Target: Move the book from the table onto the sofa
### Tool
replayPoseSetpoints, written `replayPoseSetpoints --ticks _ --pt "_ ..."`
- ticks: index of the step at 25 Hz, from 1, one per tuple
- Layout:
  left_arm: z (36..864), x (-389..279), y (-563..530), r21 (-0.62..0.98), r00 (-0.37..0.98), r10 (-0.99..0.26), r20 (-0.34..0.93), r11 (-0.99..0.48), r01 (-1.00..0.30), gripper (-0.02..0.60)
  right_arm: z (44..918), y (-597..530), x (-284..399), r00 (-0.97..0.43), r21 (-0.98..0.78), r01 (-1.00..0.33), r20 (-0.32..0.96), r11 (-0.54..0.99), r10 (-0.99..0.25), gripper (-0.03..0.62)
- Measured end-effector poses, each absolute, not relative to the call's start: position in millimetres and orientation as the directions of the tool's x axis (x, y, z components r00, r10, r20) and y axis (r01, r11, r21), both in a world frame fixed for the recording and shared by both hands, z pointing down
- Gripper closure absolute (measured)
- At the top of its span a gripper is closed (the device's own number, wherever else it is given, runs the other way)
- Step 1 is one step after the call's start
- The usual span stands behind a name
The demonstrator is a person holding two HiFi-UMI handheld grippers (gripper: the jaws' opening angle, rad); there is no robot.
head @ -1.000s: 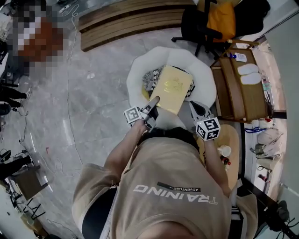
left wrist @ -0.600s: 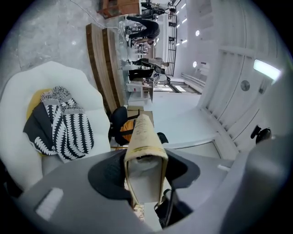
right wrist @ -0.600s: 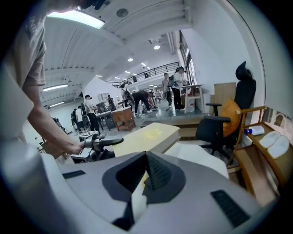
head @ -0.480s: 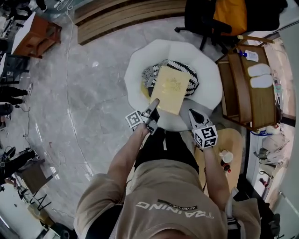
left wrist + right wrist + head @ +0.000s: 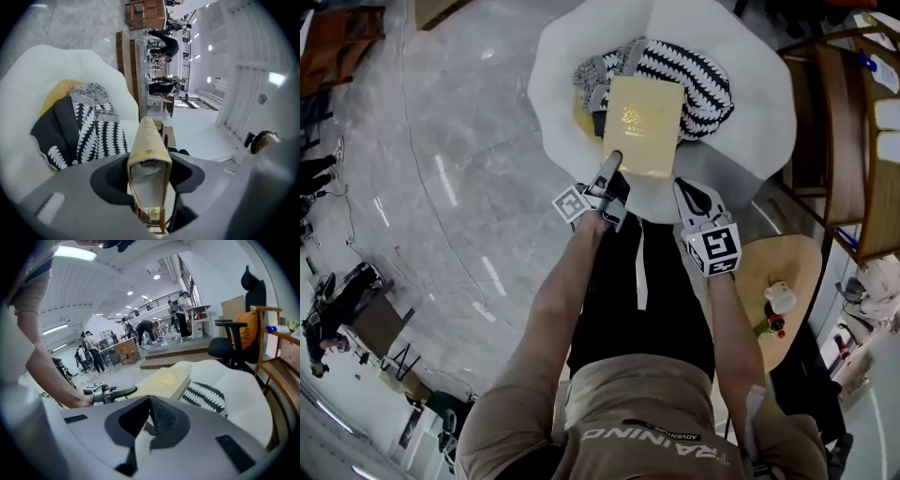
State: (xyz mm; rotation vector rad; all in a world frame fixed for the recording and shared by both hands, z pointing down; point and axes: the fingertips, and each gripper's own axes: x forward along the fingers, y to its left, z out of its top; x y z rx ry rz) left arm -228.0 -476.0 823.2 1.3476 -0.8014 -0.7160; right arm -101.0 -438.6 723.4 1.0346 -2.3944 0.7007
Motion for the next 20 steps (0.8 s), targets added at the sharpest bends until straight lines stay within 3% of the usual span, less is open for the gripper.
replayPoseSetpoints --ticks 9,20 --pt "973.0 -241.2 -466.8 0.97 0.498 -0.836 0.229 0.236 -0.051 0.368 829.3 -399.3 -105.4 -0.64 -0.364 -0.748 0.618 0.555 -0.457 0.589" --pt "1033.0 -242.0 -477.1 0.945 0.487 -0.81 0.327 0.289 -0.154 0.368 862.0 -363.5 -102.4 -0.661 -0.44 -0.737 0.628 0.513 -0.41 0.589"
